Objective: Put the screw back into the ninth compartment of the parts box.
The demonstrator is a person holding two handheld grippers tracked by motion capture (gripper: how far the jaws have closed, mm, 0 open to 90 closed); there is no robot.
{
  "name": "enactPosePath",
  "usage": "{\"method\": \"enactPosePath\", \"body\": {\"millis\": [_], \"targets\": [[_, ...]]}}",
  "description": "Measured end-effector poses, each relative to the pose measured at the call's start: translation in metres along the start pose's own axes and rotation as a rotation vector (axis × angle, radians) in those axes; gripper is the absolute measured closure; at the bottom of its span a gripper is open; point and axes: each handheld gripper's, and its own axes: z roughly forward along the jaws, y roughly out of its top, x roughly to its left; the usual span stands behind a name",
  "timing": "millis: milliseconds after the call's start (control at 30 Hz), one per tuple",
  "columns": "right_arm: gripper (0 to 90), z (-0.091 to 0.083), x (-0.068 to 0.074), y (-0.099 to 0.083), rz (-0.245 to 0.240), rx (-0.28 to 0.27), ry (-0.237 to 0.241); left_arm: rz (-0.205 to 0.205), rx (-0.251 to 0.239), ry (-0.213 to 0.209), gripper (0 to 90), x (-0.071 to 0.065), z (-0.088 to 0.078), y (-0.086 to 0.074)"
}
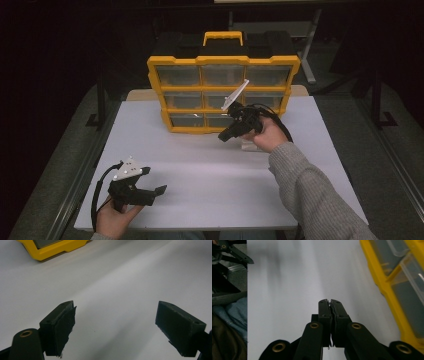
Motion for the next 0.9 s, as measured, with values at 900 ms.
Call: {"method": "enactPosePath", "body": {"millis": [900], "targets": [[86.1, -0.05, -0.03, -0.039, 0.123, -0.015, -0.123, 0.0, 0.006, -0.001, 15.7, -0.001, 0.002, 0.0]]}}
